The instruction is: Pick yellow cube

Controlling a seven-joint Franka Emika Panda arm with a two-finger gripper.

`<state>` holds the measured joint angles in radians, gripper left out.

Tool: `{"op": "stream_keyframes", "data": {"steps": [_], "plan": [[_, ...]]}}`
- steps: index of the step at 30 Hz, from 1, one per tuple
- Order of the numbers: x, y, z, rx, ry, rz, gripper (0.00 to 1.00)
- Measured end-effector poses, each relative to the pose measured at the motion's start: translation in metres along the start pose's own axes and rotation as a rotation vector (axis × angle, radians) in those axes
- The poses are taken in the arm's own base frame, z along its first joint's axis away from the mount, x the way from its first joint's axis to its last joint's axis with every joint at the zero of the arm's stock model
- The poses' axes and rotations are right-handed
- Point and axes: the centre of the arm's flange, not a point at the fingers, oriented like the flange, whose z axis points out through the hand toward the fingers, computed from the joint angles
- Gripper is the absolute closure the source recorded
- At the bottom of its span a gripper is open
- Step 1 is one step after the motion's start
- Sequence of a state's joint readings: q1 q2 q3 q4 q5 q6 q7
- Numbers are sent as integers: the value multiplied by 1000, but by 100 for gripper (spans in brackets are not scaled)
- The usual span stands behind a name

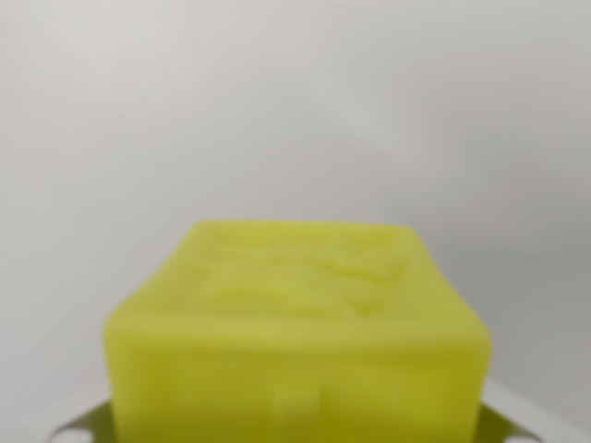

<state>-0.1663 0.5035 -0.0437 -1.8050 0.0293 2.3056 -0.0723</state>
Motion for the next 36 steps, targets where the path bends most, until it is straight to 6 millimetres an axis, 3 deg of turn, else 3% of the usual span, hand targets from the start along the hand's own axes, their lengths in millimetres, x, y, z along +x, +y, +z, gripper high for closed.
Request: {"op": "stream_keyframes", "data": {"steps": [36], "plan": [[0,0,-90,0,-1,0,100]]}}
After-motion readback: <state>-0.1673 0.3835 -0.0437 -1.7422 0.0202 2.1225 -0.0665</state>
